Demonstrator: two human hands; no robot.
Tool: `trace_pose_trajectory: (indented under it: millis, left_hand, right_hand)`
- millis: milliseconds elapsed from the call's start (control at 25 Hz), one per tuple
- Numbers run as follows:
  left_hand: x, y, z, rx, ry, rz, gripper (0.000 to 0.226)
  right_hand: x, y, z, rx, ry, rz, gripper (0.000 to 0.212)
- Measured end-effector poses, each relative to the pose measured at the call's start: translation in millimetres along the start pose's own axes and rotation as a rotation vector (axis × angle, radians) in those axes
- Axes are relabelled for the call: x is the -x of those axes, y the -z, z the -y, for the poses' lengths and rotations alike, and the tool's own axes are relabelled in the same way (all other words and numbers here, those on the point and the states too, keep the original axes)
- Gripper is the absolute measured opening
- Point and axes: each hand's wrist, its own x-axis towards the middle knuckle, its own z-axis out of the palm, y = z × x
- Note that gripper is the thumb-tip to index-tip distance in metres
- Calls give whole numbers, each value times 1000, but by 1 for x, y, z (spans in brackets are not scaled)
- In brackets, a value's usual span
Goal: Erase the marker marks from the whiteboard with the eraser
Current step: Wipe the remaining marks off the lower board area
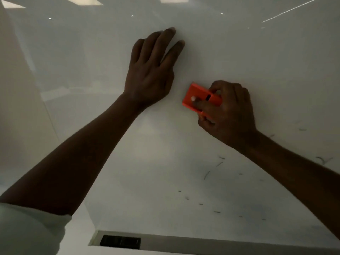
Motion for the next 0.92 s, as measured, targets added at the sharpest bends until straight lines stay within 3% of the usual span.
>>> trace_pose_trajectory:
  millis: [80,160,280,320,400,600,640,720,800,880,920]
  left_hand:
    - [0,0,-1,-10,-7,6,45]
    - [-1,-1,-4,-18,-14,11,44]
    - [-2,1,-3,-15,-22,24,43]
    - [-3,3,0,-17,-36,31,42]
    - [-6,4,4,-9,-69,45,41]
    - [-29,2,-20,41,-66,82,34]
    - [-41,-1,-35,64,-94,79,34]
    - [-71,-15,-77,131,-174,52,36]
    - [-96,-31,-119,185,-270,56,38]
    - [-107,-45,-144,183,-378,98,39]
    - [-108,-49,-149,162,-412,114,39]
  right_hand:
    - [27,-1,14,5,-84,13,38]
    - [96,-4,61,-82,-93,190,37]
    - [186,10,107,-183,199,530,33]
    - [195,11,100,-200,267,525,34]
    - [176,19,56,-176,139,396,32]
    - [77,83,-135,181,-551,-56,28]
    - [69,83,-140,213,-621,-173,36]
    - [76,62,-98,149,-754,-231,35]
    - [111,36,-21,-40,-619,-42,22]
    - [157,29,14,-82,-209,186,27]
    - [167,34,4,-94,-104,250,31]
